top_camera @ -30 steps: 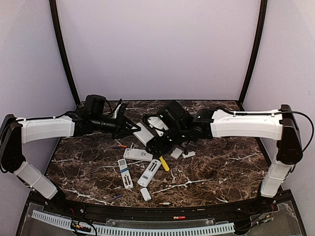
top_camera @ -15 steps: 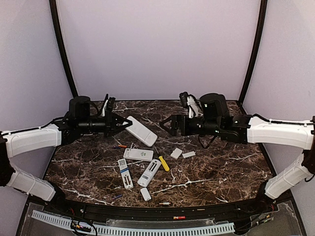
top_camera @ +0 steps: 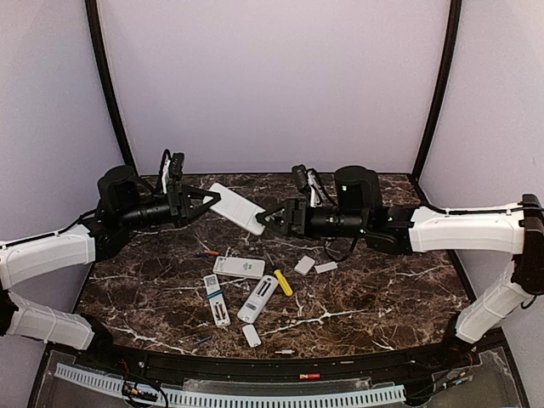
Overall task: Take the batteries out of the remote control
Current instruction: Remove the battery cover from the remote control.
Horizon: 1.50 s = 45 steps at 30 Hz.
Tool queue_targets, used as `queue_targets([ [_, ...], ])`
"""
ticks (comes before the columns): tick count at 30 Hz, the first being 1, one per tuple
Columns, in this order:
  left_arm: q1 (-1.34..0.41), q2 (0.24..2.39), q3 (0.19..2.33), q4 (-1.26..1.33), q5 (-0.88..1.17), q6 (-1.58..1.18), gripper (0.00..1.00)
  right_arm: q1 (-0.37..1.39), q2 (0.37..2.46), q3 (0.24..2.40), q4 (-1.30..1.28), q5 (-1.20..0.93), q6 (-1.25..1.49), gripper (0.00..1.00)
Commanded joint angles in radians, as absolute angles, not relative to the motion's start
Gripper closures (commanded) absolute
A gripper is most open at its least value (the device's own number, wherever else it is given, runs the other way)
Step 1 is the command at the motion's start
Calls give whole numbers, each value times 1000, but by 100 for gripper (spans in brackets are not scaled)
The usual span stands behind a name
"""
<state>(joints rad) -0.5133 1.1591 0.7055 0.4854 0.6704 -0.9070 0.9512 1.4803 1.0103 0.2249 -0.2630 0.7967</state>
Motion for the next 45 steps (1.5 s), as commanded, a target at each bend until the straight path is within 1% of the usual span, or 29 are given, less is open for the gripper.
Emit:
queue_targets([
  [1, -509, 1122, 689, 549, 674, -914, 100, 971, 1509, 1056, 266, -321, 799, 31],
  [5, -509, 1122, 691, 549, 680, -914, 100, 970, 1520, 1050, 281, -331, 816, 37],
  [15, -509, 1121, 689, 565, 692, -919, 100, 971, 1548, 1064, 269, -326, 836, 46],
  [21, -509, 1121, 691, 568, 703, -920, 100, 968, 1564, 1063, 276, -330, 853, 60],
  [26, -509, 1120, 693, 571, 707, -926, 100, 963, 1566, 1056, 285, -334, 871, 62],
  [30, -509, 1117, 695, 568, 704, -922, 100, 957, 1565, 1051, 274, -334, 881, 66],
  [43, -506, 1109, 704, 539, 683, -905, 100, 937, 1541, 1011, 270, -344, 914, 69],
  [45, -505, 1108, 706, 535, 683, -903, 100, 937, 1539, 1008, 270, -345, 916, 71],
])
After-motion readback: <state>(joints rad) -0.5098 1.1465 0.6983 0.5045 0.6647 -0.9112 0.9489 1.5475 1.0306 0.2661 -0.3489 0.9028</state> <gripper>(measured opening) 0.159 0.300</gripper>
